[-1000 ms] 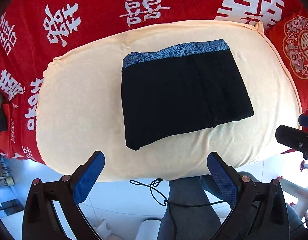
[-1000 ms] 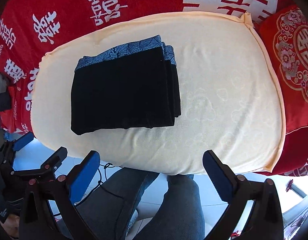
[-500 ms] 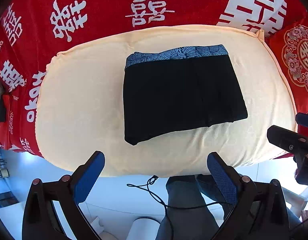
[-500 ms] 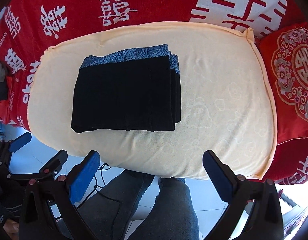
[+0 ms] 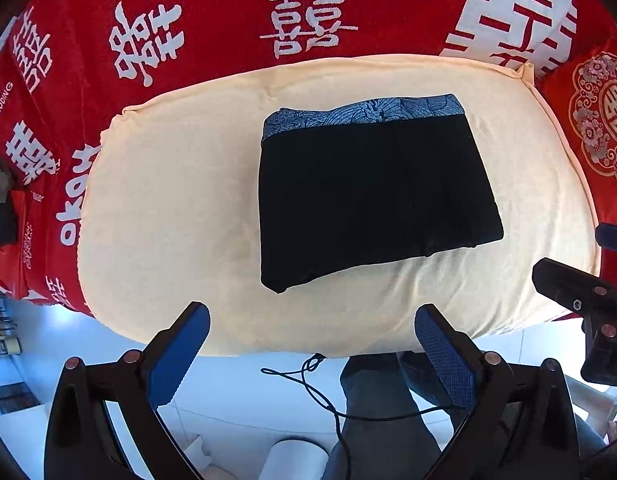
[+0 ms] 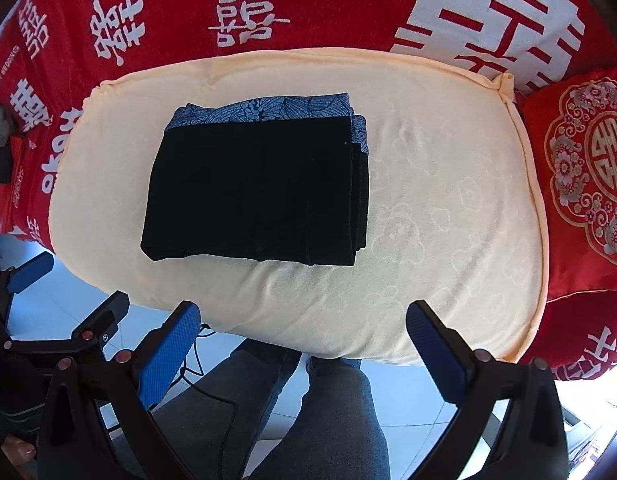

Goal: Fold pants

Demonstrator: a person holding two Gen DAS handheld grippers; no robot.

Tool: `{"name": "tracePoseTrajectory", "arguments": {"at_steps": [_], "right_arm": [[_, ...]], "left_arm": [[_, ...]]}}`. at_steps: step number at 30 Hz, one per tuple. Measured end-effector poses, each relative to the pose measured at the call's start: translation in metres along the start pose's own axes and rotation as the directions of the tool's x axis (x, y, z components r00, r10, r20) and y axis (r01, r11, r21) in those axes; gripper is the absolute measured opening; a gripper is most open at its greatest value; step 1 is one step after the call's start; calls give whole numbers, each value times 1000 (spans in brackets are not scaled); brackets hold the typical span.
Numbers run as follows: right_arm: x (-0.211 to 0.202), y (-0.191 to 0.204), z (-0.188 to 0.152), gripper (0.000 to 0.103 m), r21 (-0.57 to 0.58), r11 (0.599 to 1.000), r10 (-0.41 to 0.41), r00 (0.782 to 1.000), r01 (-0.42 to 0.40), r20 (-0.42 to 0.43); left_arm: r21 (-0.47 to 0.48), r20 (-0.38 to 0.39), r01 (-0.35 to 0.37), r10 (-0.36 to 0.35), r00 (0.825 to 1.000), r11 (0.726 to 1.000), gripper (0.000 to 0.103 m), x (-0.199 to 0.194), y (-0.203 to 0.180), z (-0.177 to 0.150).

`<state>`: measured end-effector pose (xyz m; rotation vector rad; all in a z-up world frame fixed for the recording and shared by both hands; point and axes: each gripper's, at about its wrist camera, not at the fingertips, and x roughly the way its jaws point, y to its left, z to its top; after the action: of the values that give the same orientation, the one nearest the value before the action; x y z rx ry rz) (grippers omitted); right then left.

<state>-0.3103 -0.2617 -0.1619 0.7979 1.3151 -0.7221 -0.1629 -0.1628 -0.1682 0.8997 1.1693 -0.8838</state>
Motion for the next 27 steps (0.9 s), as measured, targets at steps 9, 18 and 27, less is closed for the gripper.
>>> {"name": "tracePoseTrajectory", "arguments": {"at_steps": [9, 18, 27], "right_arm": [[2, 5, 2, 103, -10, 1000, -8, 1000, 8, -7], [3, 6, 4, 103, -8, 1000, -10, 1000, 10, -11], [7, 8, 3, 103, -11, 1000, -7, 1000, 7, -21]], "left_arm": [[12, 5, 2, -2, 1000, 1000, 103, -1, -1, 0], [9, 5, 0, 0, 1000, 1000, 103, -1, -1, 2], [10, 2, 4, -4, 1000, 1000, 103, 0, 1, 3]]}}
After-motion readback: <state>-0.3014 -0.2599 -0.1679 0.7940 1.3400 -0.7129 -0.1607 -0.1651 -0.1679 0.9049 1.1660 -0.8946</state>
